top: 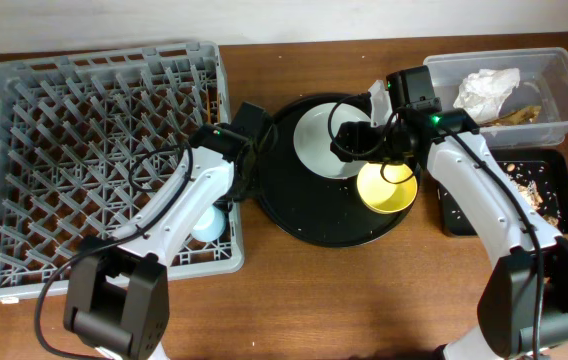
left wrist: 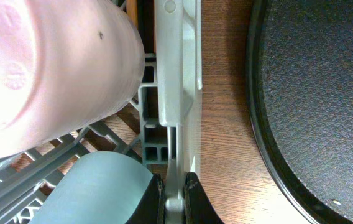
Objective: Sort waste into correct bins and load items into the dishwasher rack
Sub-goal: 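Move the left gripper back toward the round tray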
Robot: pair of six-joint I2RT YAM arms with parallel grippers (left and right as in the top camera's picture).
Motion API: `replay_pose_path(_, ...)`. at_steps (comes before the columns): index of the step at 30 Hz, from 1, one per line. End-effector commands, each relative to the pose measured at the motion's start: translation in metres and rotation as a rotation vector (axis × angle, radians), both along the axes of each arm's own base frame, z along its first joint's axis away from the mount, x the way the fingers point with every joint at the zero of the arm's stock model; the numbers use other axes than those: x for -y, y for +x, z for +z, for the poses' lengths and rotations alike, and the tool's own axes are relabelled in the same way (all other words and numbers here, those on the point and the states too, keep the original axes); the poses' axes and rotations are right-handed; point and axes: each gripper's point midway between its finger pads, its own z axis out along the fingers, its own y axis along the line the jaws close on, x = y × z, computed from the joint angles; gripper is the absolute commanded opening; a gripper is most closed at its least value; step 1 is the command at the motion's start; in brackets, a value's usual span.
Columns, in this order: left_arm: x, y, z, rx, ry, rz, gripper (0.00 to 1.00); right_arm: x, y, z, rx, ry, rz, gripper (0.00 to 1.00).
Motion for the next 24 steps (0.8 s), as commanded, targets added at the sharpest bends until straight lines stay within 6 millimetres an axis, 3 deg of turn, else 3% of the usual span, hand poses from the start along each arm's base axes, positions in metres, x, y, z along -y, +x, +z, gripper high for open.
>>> replay_pose_path(1,0.006,-0.008,-0.007,-0.037,-0.014,-0.004,0.01,0.0,-0.001,0.003,0.012,-0.011,0.001,0.8)
replay_pose_path(9,-0.01,-0.03,-0.007,-0.129,0.057,-0.001,0.01,0.0,-0.001,0.003,0.009,-0.012,0.002,0.8)
replay_pose_path(20,-0.019,-0.038,-0.006,-0.156,0.102,0.0,0.01,0.0,-0.001,0.002,0.008,-0.012,0.001,0.8)
replay_pose_path(21,-0.018,-0.036,-0.006,-0.15,0.095,0.001,0.15,0.0,-0.001,0.002,0.008,-0.012,0.002,0.8)
replay_pose_path(23,-0.016,-0.033,-0.005,-0.136,0.089,0.0,0.57,0.001,-0.001,0.002,0.01,-0.015,0.0,0.8)
replay_pose_path(24,-0.014,-0.029,-0.002,-0.125,0.082,-0.015,0.67,0.001,-0.001,0.002,0.01,-0.015,0.0,0.8)
